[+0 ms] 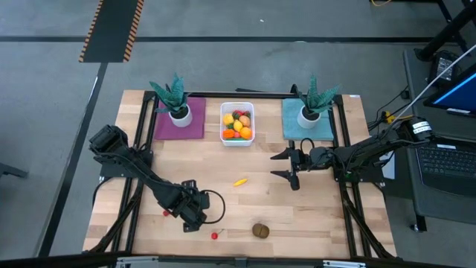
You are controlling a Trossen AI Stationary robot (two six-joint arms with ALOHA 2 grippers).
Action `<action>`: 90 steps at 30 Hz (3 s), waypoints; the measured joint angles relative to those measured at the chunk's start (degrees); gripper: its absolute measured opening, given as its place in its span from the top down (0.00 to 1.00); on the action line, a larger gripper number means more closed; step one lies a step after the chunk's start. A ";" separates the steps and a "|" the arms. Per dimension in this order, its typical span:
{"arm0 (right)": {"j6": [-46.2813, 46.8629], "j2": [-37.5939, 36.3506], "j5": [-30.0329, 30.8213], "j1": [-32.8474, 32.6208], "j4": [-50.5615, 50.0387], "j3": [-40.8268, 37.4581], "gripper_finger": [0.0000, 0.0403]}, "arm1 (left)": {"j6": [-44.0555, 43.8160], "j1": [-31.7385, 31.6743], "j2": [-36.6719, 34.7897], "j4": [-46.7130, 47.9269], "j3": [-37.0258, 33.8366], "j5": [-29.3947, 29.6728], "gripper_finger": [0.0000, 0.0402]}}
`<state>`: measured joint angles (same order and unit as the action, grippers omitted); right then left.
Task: Pick and placing Produce into tupperware
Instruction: Put the black raspberry into the white bin
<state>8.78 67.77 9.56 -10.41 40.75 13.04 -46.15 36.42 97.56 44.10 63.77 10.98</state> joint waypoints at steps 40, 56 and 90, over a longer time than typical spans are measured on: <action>1.78 0.00 -0.02 -0.01 0.06 0.00 0.32 | -3.34 -0.11 8.35 -0.63 0.11 -1.36 0.29; 1.70 0.00 -0.02 -0.02 0.04 0.00 0.32 | -4.79 -0.06 8.48 -2.85 0.04 -1.61 0.57; 1.70 0.00 -0.04 -0.02 0.02 0.00 0.32 | -5.77 -0.57 8.46 -2.67 0.00 -2.68 0.79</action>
<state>10.48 67.77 9.52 -10.44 40.77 13.04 -51.92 35.86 106.02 41.43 63.77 8.30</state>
